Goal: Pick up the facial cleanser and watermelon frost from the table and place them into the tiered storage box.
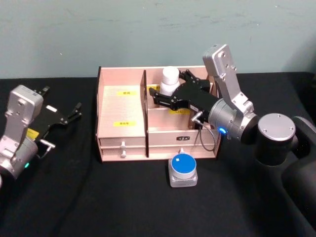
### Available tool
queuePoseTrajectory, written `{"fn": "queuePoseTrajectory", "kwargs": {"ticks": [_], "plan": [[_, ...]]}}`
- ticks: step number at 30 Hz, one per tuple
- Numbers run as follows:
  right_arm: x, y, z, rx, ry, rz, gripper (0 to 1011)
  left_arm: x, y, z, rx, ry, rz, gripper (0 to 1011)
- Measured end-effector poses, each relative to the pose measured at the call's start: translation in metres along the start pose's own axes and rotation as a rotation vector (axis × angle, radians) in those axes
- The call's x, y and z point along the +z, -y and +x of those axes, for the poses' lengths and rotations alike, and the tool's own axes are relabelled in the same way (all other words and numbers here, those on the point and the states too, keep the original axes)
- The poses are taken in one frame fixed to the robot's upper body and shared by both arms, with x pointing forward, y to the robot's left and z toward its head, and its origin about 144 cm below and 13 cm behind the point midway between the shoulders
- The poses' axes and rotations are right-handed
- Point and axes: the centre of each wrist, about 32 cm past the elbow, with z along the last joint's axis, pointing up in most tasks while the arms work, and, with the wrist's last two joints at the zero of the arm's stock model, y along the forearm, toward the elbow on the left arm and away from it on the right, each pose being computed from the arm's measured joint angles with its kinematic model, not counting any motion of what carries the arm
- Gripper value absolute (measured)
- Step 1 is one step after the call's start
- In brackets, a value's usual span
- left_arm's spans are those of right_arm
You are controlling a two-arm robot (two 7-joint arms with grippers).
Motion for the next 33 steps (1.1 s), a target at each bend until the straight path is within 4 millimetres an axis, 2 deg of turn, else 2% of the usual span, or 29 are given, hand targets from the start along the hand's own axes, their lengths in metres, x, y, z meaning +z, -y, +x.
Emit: {"fn": "queuePoseTrajectory", "kwargs": {"ticks": [6,11,19,21,23,33], "plan": [[0.017,0.010,-0.001,0.005,0.030,0.037,1000,0.000,0.000,0.000,0.000,0.000,0.000,1001],[0.035,0.027,-0.006,-0.007,0.050,0.040,1000,0.000,0.000,0.000,0.000,0.000,0.000,1001],[0.054,0.068,-0.025,-0.003,0.044,-0.013,1000,0.000,0.000,0.000,0.000,0.000,0.000,1001],[0.054,0.076,-0.030,-0.001,0.037,-0.027,1000,0.000,0.000,0.000,0.000,0.000,0.000,1001],[0.054,0.093,-0.040,-0.001,0.014,-0.056,1000,0.000,0.000,0.000,0.000,0.000,0.000,1001],[0.038,0.128,-0.065,-0.024,-0.065,-0.165,1000,0.000,0.000,0.000,0.000,0.000,0.000,1001]]}}
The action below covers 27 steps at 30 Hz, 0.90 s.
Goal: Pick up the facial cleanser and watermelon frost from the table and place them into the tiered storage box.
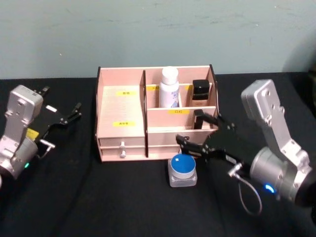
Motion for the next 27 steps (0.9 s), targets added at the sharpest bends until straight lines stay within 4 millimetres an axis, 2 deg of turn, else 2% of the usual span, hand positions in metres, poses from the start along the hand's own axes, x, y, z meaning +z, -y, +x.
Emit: {"fn": "queuePoseTrajectory", "kwargs": {"ticks": [3,11,27], "plan": [[-0.012,0.006,-0.007,-0.013,-0.031,-0.050,1000,0.000,0.000,0.000,0.000,0.000,0.000,1001],[-0.024,0.010,-0.018,-0.027,-0.062,-0.117,1000,0.000,0.000,0.000,0.000,0.000,0.000,1001],[-0.037,-0.005,-0.026,-0.022,-0.091,-0.194,1000,0.000,0.000,0.000,0.000,0.000,0.000,1001]]}}
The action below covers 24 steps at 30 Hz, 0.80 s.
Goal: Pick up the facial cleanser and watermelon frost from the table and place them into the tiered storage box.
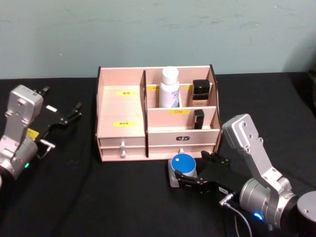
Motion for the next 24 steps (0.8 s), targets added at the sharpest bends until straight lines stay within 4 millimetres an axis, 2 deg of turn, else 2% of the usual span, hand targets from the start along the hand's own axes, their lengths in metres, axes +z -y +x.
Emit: {"fn": "queuePoseTrajectory", "kwargs": {"ticks": [24], "plan": [[-0.003,-0.015,0.004,0.024,-0.002,-0.011,1000,0.000,0.000,0.000,0.000,0.000,0.000,1001]]}}
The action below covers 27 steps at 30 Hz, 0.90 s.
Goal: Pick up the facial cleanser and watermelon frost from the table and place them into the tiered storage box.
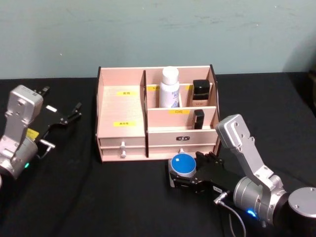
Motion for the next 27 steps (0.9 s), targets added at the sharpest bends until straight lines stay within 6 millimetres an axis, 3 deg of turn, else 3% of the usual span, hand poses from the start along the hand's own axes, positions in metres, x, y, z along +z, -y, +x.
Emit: {"fn": "queuePoseTrajectory", "kwargs": {"ticks": [27], "plan": [[-0.002,-0.018,0.003,0.022,0.003,-0.015,1000,0.000,0.000,0.000,0.000,0.000,0.000,1001]]}}
